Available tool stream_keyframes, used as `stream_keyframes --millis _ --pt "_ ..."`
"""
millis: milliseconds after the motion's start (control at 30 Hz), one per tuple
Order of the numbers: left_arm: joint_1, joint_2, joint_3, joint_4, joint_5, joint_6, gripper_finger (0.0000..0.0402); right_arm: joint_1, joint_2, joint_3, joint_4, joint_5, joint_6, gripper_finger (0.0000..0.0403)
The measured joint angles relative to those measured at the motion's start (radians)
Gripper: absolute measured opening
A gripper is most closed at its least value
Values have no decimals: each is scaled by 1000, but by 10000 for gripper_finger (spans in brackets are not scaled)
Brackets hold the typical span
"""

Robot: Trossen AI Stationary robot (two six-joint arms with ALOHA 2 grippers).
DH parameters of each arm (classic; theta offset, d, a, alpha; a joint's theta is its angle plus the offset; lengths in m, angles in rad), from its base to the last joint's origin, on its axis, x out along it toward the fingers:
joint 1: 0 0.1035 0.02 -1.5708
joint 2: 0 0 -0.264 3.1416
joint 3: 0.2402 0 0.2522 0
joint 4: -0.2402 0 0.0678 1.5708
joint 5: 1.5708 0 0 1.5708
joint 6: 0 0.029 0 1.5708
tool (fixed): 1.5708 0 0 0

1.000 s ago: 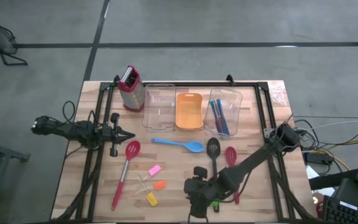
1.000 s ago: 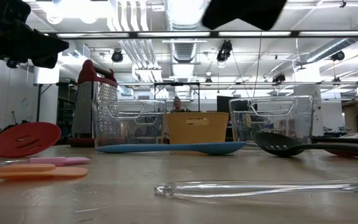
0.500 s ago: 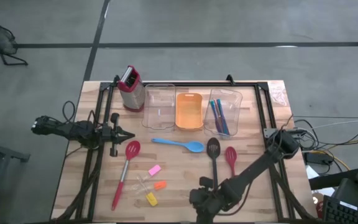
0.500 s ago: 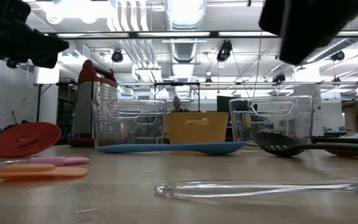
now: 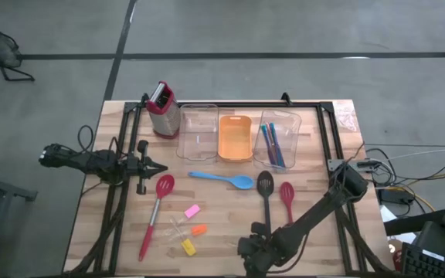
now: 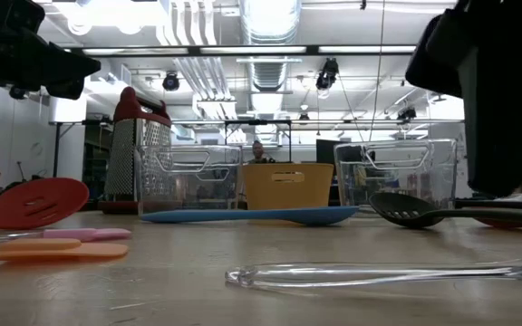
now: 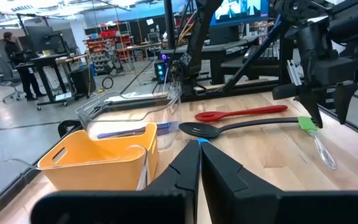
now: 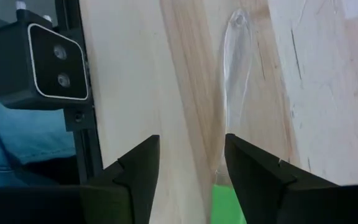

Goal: Pick & Place Kitchen Items
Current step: Put the green spatula into the yellow bin

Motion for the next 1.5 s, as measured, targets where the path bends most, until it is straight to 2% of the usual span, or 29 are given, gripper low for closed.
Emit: stream_keyframes --millis 300,467,1100,1367,1500 --pt "0 0 0 0 0 0 21 0 50 -1 -16 0 9 196" --pt "0 0 0 0 0 0 19 0 54 -4 -19 4 10 188" --pt "0 0 0 0 0 0 21 -5 65 -29 -37 7 -6 123" --pt "0 0 0 0 0 0 19 -11 83 -29 -38 12 -27 68" --pt "0 0 0 0 0 0 21 -14 75 -29 -35 47 -42 42"
